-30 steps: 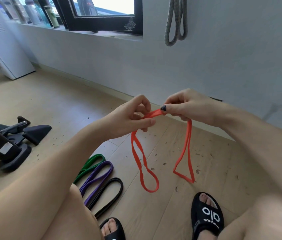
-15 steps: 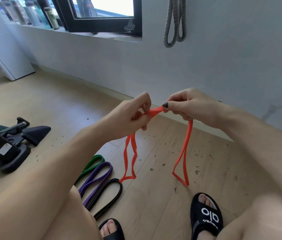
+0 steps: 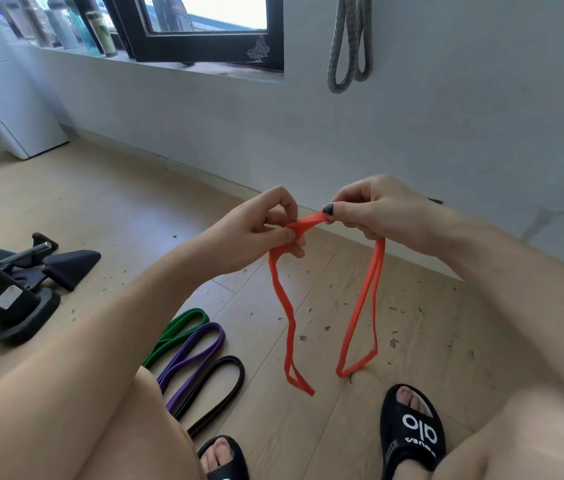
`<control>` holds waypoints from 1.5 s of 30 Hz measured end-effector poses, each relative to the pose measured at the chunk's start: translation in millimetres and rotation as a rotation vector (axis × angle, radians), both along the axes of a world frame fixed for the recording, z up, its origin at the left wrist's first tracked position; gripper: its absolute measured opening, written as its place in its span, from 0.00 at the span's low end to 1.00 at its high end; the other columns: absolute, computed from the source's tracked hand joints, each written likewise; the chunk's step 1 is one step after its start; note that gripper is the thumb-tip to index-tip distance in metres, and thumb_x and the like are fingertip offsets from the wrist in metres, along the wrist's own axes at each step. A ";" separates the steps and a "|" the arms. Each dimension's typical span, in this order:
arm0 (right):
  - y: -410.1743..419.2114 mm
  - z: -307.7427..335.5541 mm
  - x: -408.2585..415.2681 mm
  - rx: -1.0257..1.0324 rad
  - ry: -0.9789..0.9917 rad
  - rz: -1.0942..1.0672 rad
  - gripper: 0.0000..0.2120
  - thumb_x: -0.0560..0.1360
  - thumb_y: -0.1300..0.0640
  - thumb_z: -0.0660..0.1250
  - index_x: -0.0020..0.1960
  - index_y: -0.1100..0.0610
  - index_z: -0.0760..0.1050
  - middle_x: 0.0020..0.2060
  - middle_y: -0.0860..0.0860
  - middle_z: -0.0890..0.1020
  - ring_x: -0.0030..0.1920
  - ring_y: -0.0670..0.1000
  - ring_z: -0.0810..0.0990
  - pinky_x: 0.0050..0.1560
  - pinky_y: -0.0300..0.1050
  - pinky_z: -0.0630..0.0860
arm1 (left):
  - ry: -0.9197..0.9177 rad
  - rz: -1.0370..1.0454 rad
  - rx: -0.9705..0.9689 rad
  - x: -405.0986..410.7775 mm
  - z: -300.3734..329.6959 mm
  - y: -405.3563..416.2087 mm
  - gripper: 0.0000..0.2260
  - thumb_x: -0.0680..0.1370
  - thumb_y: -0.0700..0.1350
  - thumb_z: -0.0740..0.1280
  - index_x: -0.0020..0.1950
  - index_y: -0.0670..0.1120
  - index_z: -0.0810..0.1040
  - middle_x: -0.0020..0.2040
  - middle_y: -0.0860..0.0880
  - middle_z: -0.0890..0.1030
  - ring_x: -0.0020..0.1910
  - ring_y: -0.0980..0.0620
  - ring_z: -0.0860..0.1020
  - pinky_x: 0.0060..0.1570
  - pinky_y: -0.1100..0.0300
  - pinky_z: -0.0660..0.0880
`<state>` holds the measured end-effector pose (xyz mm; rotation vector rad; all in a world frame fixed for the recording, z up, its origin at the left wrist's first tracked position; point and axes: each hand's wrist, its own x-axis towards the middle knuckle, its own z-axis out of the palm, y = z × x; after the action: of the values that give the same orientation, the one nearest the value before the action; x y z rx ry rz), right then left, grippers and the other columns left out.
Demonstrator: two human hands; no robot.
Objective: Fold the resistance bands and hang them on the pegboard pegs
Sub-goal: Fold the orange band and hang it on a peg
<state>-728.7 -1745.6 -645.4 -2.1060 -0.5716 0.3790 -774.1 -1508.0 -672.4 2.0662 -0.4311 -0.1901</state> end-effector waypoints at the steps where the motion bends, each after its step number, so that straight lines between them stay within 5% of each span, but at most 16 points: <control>1: 1.2 -0.2 -0.4 -0.003 -0.001 -0.001 0.11 0.81 0.48 0.68 0.47 0.53 0.85 0.33 0.48 0.75 0.33 0.48 0.68 0.36 0.45 0.67 | 0.013 0.009 0.002 0.9 -0.7 -0.5 0.04 0.84 0.34 0.61 0.54 0.41 0.69 0.46 0.47 0.86 0.49 0.46 0.87 0.57 0.48 0.82; 10: 4.7 -1.3 -1.6 -0.026 -0.016 -0.010 0.10 0.81 0.49 0.68 0.47 0.53 0.85 0.34 0.48 0.75 0.33 0.47 0.69 0.34 0.42 0.68 | 0.184 0.015 -0.130 1.9 0.7 -5.0 0.04 0.86 0.39 0.60 0.51 0.42 0.69 0.43 0.42 0.83 0.43 0.43 0.83 0.51 0.50 0.81; 17: 3.2 0.1 -3.7 -0.043 0.000 0.010 0.11 0.81 0.50 0.68 0.46 0.54 0.84 0.32 0.47 0.74 0.31 0.46 0.68 0.32 0.42 0.66 | 0.105 -0.053 0.078 6.8 -1.4 4.1 0.06 0.85 0.41 0.63 0.59 0.42 0.78 0.44 0.48 0.84 0.44 0.48 0.83 0.51 0.53 0.81; 25: 12.6 4.0 -7.7 -0.075 0.079 0.093 0.10 0.83 0.50 0.65 0.52 0.54 0.82 0.40 0.50 0.85 0.35 0.47 0.79 0.38 0.40 0.77 | -0.040 0.040 0.029 7.0 -3.0 -0.6 0.04 0.83 0.42 0.67 0.55 0.41 0.78 0.39 0.50 0.84 0.41 0.48 0.83 0.50 0.48 0.83; 36: -1.8 5.2 -0.3 -0.005 0.051 0.022 0.13 0.81 0.54 0.67 0.47 0.63 0.83 0.27 0.45 0.69 0.29 0.47 0.65 0.32 0.42 0.63 | 0.193 -0.100 0.052 3.5 -5.4 13.6 0.08 0.86 0.39 0.59 0.57 0.47 0.77 0.47 0.44 0.85 0.51 0.44 0.85 0.57 0.52 0.81; 45: 7.1 1.9 -6.1 -0.124 0.057 0.082 0.06 0.81 0.52 0.67 0.54 0.51 0.82 0.41 0.49 0.86 0.33 0.46 0.78 0.35 0.38 0.74 | 0.083 -0.037 0.092 5.4 -7.2 8.7 0.03 0.85 0.36 0.62 0.56 0.40 0.75 0.45 0.45 0.87 0.43 0.43 0.86 0.50 0.49 0.82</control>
<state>-734.8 -1738.5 -643.5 -2.1869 -0.6165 0.5317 -768.7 -1499.3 -679.5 2.1326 -0.4164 -0.3213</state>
